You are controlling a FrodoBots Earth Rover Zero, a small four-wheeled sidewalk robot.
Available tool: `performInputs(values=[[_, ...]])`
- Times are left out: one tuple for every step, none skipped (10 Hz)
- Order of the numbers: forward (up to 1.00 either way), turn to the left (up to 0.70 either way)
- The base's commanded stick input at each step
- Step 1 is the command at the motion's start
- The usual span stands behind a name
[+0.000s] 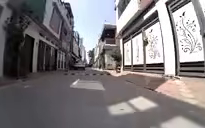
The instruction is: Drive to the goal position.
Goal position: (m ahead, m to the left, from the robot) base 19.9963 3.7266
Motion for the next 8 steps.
performInputs(values=[[1.00, 0.01], [1.00, 0.01], [1.00, 0.01], [1.00, 0.01], [1.00, 0.01], [1.00, 0.01], [1.00, 0.01], [1.00, 0.01]])
